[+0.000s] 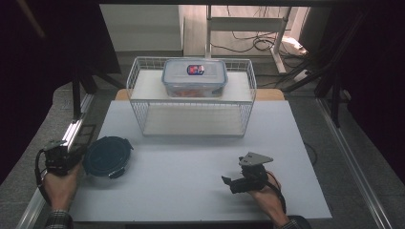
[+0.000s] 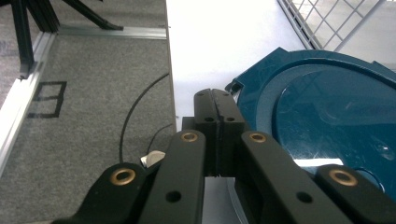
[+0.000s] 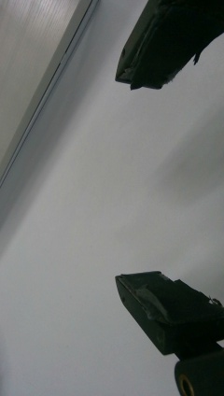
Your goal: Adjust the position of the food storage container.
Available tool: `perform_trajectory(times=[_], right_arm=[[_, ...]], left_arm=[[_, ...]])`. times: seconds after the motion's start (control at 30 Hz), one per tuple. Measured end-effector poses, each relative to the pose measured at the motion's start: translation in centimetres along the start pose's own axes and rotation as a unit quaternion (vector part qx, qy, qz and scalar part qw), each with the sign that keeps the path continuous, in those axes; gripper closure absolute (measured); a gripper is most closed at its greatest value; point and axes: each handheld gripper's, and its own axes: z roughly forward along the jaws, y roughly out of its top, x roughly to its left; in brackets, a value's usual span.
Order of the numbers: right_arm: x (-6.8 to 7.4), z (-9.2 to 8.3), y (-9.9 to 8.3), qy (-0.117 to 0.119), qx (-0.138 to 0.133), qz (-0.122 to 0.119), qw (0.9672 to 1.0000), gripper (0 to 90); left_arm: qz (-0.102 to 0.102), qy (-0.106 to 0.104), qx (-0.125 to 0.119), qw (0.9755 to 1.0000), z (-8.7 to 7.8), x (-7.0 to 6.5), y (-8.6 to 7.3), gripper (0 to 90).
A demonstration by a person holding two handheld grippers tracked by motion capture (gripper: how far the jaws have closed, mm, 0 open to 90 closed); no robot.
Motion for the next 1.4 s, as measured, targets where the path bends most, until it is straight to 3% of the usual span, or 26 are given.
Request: perform_trajectory(times=[0.13, 0.37, 0.6, 0.77, 0.83, 0.87, 0.97, 1.1, 1.23, 1.27, 1.4], right_arm=[[0.0, 0.1, 0.0, 0.0, 0.003, -0.001, 1.0, 3.9], [0.0, 0.1, 0.0, -0.002, 0.005, -0.003, 1.0, 4.0], [0.0, 0.1, 0.0, -0.001, 0.006, -0.004, 1.0, 4.0], [0.1, 0.3, -0.1, 0.0, 0.011, -0.004, 0.9999, 4.0], [0.1, 0.2, -0.1, 0.0, 0.014, -0.006, 0.9999, 4.0], [0.2, 0.2, -0.1, -0.001, 0.014, -0.006, 0.9999, 4.0], [0.1, 0.1, -0.2, -0.002, 0.012, -0.004, 0.9999, 4.0], [-0.1, 0.0, -0.2, -0.004, 0.013, -0.002, 0.9999, 4.0], [0.0, 0.0, -0.2, -0.006, 0.013, -0.005, 0.9999, 4.0], [0.0, 0.0, -0.2, -0.006, 0.014, -0.007, 0.9999, 4.0], [0.0, 0.2, -0.2, -0.004, 0.015, -0.004, 0.9999, 4.0]], left_arm=[[0.005, -0.018, 0.003, 0.9998, 0.4, -1.1, 0.1, 90.0], [0.027, -0.051, 0.018, 0.9982, 1.3, -4.3, 0.5, 90.0], [0.053, -0.089, 0.034, 0.9941, 2.2, -7.9, 0.5, 90.0], [0.069, -0.125, 0.039, 0.989, 2.9, -10.2, 0.6, 90.0], [0.067, -0.137, 0.031, 0.9879, 2.8, -10.1, 0.7, 90.0], [0.056, -0.135, 0.021, 0.9891, 2.3, -9.8, 0.7, 90.0], [0.05, -0.106, 0.011, 0.993, 0.6, -9.0, 0.2, 90.0], [0.037, -0.094, 0.031, 0.9944, -1.0, -8.4, -2.0, 90.0], [0.026, -0.121, 0.059, 0.9905, -1.3, -9.1, -3.3, 90.0], [0.027, -0.113, 0.062, 0.9913, -1.3, -9.3, -3.5, 90.0], [-0.011, -0.146, 0.048, 0.9881, -1.3, -8.7, -3.5, 90.0]])
